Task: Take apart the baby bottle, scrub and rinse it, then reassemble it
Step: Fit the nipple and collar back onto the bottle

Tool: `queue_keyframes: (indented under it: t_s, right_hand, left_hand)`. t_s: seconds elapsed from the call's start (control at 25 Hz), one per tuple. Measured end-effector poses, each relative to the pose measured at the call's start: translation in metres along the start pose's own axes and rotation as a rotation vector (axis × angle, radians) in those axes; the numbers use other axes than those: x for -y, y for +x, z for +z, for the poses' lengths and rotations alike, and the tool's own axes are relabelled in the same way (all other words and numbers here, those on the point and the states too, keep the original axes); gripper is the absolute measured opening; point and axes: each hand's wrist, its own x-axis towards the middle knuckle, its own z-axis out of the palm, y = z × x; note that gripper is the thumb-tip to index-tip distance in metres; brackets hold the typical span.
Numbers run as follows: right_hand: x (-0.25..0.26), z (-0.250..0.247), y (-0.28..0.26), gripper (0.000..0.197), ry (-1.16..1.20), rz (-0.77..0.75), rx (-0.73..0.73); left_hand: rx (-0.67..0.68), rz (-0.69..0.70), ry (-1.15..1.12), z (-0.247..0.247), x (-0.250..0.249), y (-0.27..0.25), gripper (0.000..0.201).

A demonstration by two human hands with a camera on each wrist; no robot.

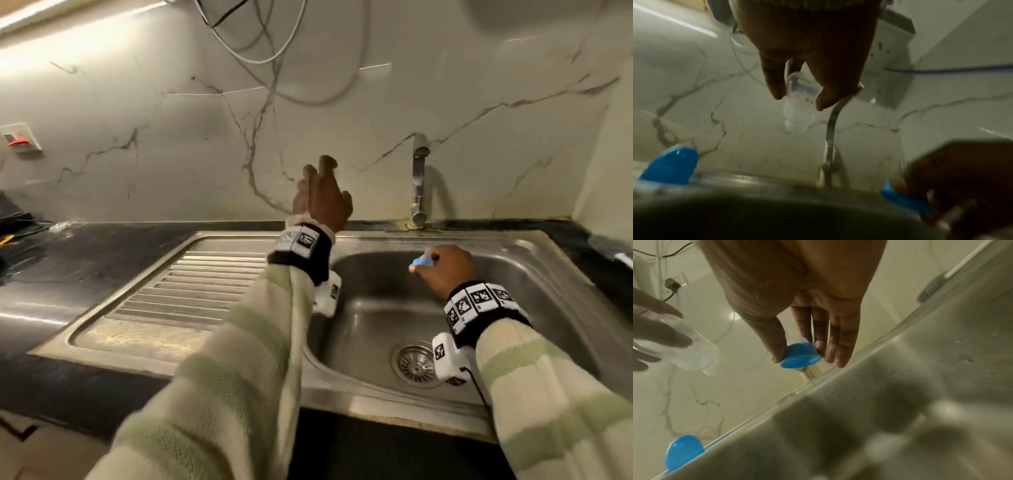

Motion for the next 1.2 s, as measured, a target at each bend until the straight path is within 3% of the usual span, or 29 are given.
queue_keyframes:
  t_s: [0.08,0.2,0.24,0.36,0.4,0.48,0.56,0.68,0.76,0.84,1.2]
  right_hand:
    - [-0.013,-0.018,-0.006,0.028,-0.001,0.072,-0.078]
    - [-0.025,-0.029,-0.014,0.026,0.041,0.141,-0.131]
    - [-0.026,-0.03,-0.015,0.025,0.037,0.145,-0.122]
    - [-0.023,-0.027,-0.009,0.026,0.042,0.119,-0.095]
    - [-0.022,-0.026,-0.006,0.026,0.04,0.108,-0.086]
    - [-0.021,-0.025,-0.002,0.024,0.03,0.1,-0.072]
    - [-0.021,-0.024,0.0,0.027,0.034,0.1,-0.071]
    - [-0.021,-0.023,0.004,0.016,0.049,0.071,-0.051]
    - [-0.02,-0.018,0.009,0.028,0.089,0.022,-0.017]
    - [-0.019,-0.011,0.011,0.041,0.15,-0.022,0.032]
    - [-0.011,-0.012,0.003,0.044,0.312,-0.153,0.138]
  left_hand:
    - [0.11,0.06,-0.035,0.033,-0.027,-0.042,0.056]
    - [0.591,0.058,0.0,0.072,-0.037,-0.08,0.05]
    - [0.643,0.034,-0.002,0.079,-0.037,-0.084,0.048]
    - [0.414,0.006,-0.061,0.085,-0.034,-0.085,0.054]
    - [0.402,0.009,-0.062,0.09,-0.031,-0.087,0.056]
    - [0.564,-0.02,-0.062,0.096,-0.024,-0.09,0.051]
    - [0.59,-0.14,-0.153,0.103,-0.012,-0.09,0.048]
    - [0.438,-0.437,-0.502,0.109,-0.001,-0.083,0.048]
    - [0.466,-0.638,-0.726,0.113,0.0,-0.08,0.043]
    - [0.486,-0.748,-0.87,0.115,-0.002,-0.078,0.039]
    - [0.566,-0.781,-0.915,0.114,0.0,-0.074,0.047]
